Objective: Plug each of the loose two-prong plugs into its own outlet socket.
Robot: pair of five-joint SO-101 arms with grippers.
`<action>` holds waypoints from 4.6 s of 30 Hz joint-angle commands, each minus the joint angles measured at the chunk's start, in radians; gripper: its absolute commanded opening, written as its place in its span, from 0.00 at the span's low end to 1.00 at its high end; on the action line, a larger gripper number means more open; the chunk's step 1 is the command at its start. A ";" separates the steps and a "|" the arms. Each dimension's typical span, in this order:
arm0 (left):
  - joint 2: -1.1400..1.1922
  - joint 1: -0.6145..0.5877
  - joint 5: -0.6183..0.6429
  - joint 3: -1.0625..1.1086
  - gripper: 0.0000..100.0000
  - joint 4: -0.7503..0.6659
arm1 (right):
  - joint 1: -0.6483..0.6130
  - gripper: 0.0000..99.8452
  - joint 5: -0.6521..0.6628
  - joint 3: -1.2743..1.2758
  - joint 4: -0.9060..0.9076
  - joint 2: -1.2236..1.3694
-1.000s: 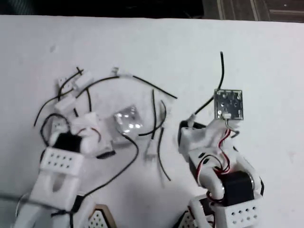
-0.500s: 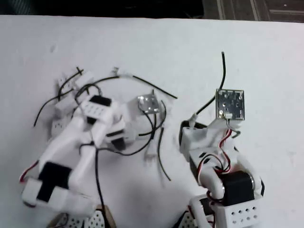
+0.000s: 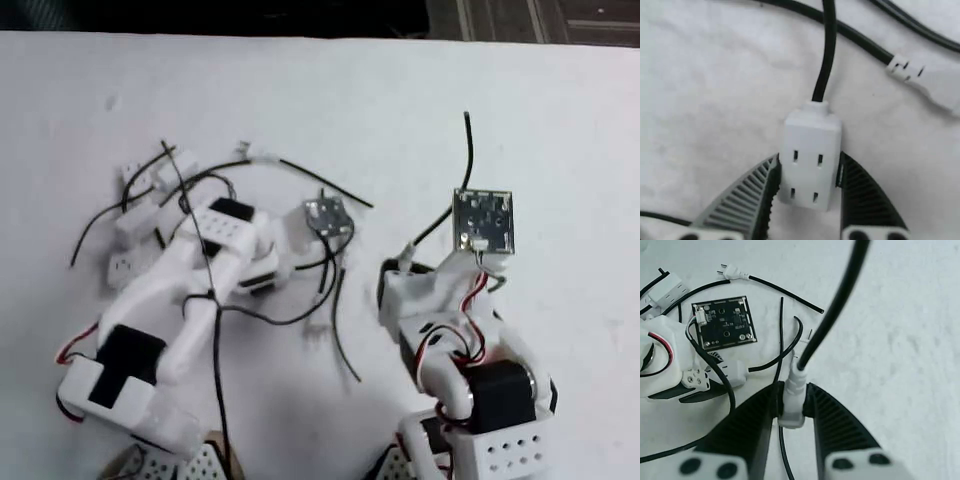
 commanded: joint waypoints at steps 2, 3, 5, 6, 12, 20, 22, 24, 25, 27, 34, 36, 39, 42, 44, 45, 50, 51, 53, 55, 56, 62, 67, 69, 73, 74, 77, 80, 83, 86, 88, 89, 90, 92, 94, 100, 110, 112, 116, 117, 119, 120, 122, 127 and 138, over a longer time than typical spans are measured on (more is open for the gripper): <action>-0.001 0.010 0.250 -0.051 0.03 0.012 | 0.012 0.02 0.009 -0.006 0.013 -0.013; -0.004 0.012 0.296 -0.057 0.03 0.012 | 0.012 0.02 0.009 -0.006 0.013 -0.013; -0.007 0.013 0.374 -0.063 0.05 0.014 | 0.012 0.02 0.009 -0.006 0.012 -0.013; -0.008 0.012 0.411 -0.063 0.07 0.015 | 0.012 0.02 0.009 -0.006 0.012 -0.013; -0.007 -0.004 0.614 -0.130 0.27 0.123 | 0.010 0.02 0.009 -0.006 0.012 -0.013; -0.007 -0.008 0.500 -0.206 0.27 0.224 | 0.010 0.02 0.009 -0.006 0.012 -0.013; -0.008 -0.010 0.476 -0.210 0.27 0.241 | 0.004 0.02 0.011 -0.006 0.012 -0.013; -0.016 -0.035 0.456 -0.212 0.27 0.253 | 0.002 0.02 0.028 -0.006 0.008 -0.007; -0.031 -0.056 0.448 -0.210 0.27 0.253 | 0.002 0.02 0.051 -0.006 0.007 -0.005; -0.090 -0.127 0.436 -0.204 0.27 0.253 | 0.001 0.02 0.095 0.002 0.005 -0.004; -0.387 -0.426 0.376 -0.106 0.27 0.259 | -0.174 0.02 0.112 0.147 -0.165 -0.012; -0.458 -0.509 0.367 -0.049 0.27 0.247 | -0.237 0.02 0.100 0.195 -0.251 -0.012; -0.532 -0.624 0.367 0.060 0.27 0.189 | -0.329 0.02 0.057 0.262 -0.387 -0.004; -0.545 -0.708 0.367 0.158 0.27 0.130 | -0.412 0.02 0.051 0.347 -0.533 -0.004; -0.545 -0.754 0.368 0.213 0.27 0.097 | -0.453 0.02 0.051 0.404 -0.638 -0.004; -0.545 -0.773 0.368 0.239 0.27 0.083 | -0.469 0.02 0.052 0.428 -0.687 -0.002; -0.545 -0.796 0.397 0.370 0.27 0.015 | -0.507 0.02 0.075 0.494 -0.848 0.008; -0.545 -0.794 0.420 0.391 0.27 -0.003 | -0.507 0.02 0.089 0.491 -0.855 0.028; -0.547 -0.794 0.456 0.422 0.27 -0.043 | -0.507 0.02 0.095 0.466 -0.858 0.090; -0.550 -0.796 0.473 0.427 0.27 -0.051 | -0.501 0.02 0.094 0.423 -0.858 0.180; -0.550 -0.796 0.474 0.428 0.27 -0.052 | -0.501 0.02 0.091 0.399 -0.857 0.229; -0.550 -0.796 0.473 0.436 0.27 -0.054 | -0.506 0.02 -0.021 0.218 -0.855 0.552; -0.547 -0.794 0.470 0.436 0.27 -0.057 | -0.503 0.02 -0.055 0.172 -0.924 0.697; -0.547 -0.791 0.470 0.436 0.27 -0.057 | -0.495 0.02 -0.055 0.172 -0.938 0.702; -0.549 -0.699 0.396 0.434 0.27 -0.060 | -0.447 0.02 -0.055 0.178 -0.920 0.654; -0.545 -0.665 0.345 0.430 0.27 -0.060 | -0.426 0.02 -0.055 0.178 -0.901 0.630; -0.547 -0.579 0.279 0.427 0.27 -0.098 | -0.337 0.02 -0.052 0.176 -0.805 0.542; -0.542 -0.513 0.276 0.391 0.32 -0.130 | -0.234 0.02 0.002 0.176 -0.710 0.438; -0.541 -0.420 0.226 0.331 0.34 -0.098 | -0.142 0.02 0.035 0.176 -0.653 0.352; -0.541 -0.317 0.138 0.279 0.33 -0.044 | -0.076 0.02 0.069 0.178 -0.622 0.300; -0.539 -0.257 0.092 0.253 0.33 -0.028 | -0.030 0.02 0.087 0.176 -0.621 0.294; -0.539 -0.231 0.057 0.241 0.33 -0.020 | -0.008 0.02 0.095 0.176 -0.625 0.294; -0.539 -0.209 0.017 0.227 0.33 -0.009 | 0.008 0.02 0.095 0.176 -0.628 0.294; -0.539 -0.176 -0.051 0.206 0.33 0.006 | 0.033 0.02 0.095 0.176 -0.628 0.292; -0.539 -0.147 -0.100 0.201 0.33 0.002 | 0.048 0.02 0.095 0.176 -0.628 0.289; -0.358 -0.059 -0.164 0.110 0.31 -0.005 | 0.097 0.02 0.114 0.176 -0.628 0.286; 0.028 -0.025 -0.161 -0.092 0.31 0.005 | 0.170 0.02 0.114 0.175 -0.628 0.285; 0.035 -0.025 -0.153 -0.092 0.30 0.005 | 0.174 0.02 0.114 0.175 -0.628 0.285; 0.041 -0.016 -0.078 -0.098 0.22 0.005 | 0.174 0.02 0.114 0.175 -0.628 0.285; 0.041 -0.005 -0.061 -0.092 0.19 0.005 | 0.174 0.02 0.114 0.175 -0.628 0.285; 0.041 0.016 -0.014 -0.081 0.15 0.011 | 0.174 0.02 0.114 0.175 -0.627 0.285; 0.041 0.028 0.017 -0.080 0.13 0.015 | 0.174 0.02 0.114 0.175 -0.627 0.285; 0.039 0.047 0.086 -0.080 0.09 0.020 | 0.174 0.02 0.114 0.175 -0.625 0.285; 0.041 0.056 0.272 -0.118 0.05 0.023 | 0.174 0.02 0.114 0.175 -0.624 0.285; 0.036 0.160 0.325 -0.180 0.05 0.025 | 0.174 0.02 0.112 0.175 -0.624 0.285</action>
